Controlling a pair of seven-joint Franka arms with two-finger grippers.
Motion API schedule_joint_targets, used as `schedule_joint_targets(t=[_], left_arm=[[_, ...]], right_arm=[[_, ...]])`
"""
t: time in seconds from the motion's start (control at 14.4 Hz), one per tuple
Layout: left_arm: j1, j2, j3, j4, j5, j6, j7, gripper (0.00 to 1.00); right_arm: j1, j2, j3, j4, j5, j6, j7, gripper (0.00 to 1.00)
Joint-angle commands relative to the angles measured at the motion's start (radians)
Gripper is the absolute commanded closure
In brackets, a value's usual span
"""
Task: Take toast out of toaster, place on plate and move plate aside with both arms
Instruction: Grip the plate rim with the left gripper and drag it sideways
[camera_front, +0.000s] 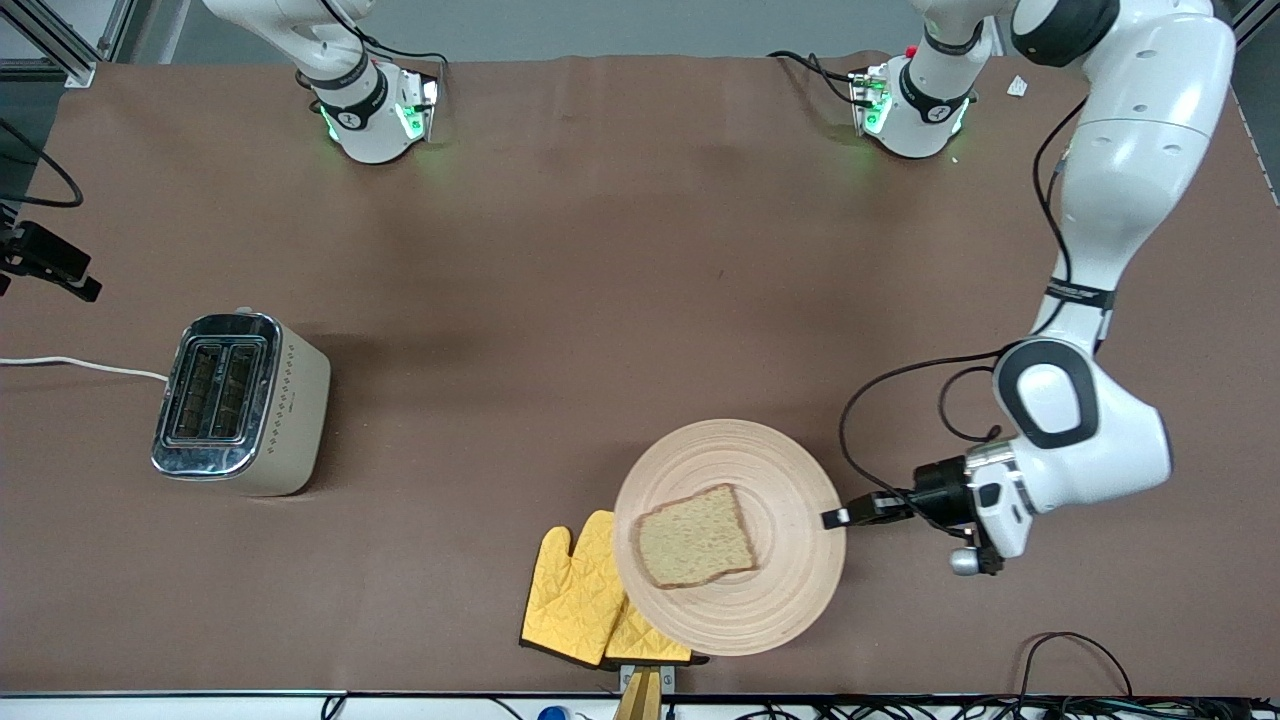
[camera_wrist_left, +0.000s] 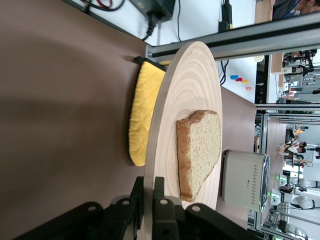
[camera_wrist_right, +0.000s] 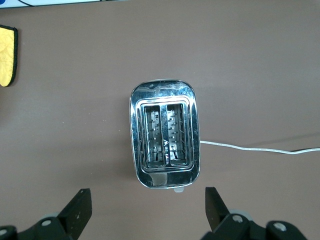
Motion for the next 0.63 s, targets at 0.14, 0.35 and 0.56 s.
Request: schedule_joint_targets(t=[0.14, 0.35, 0.56], left_arm=[[0.168, -0.036, -0.017, -0.03, 0.0, -0.2, 0.138, 1.0], [0.241, -0.029, -0.017, -0.036, 0.041, -0.266, 0.17, 1.0], [0.31, -0.021, -0.017, -0.066, 0.052, -0.297, 0.239, 1.0]], right_arm=[[-0.013, -0.024, 0.013, -0.018, -0.003, 0.012, -0.011, 0.0], [-0.015, -0.024, 0.013, -0.015, -0.003, 0.015, -0.011, 0.0], [-0.024, -0.019, 0.013, -0.006, -0.003, 0.016, -0.011, 0.0]])
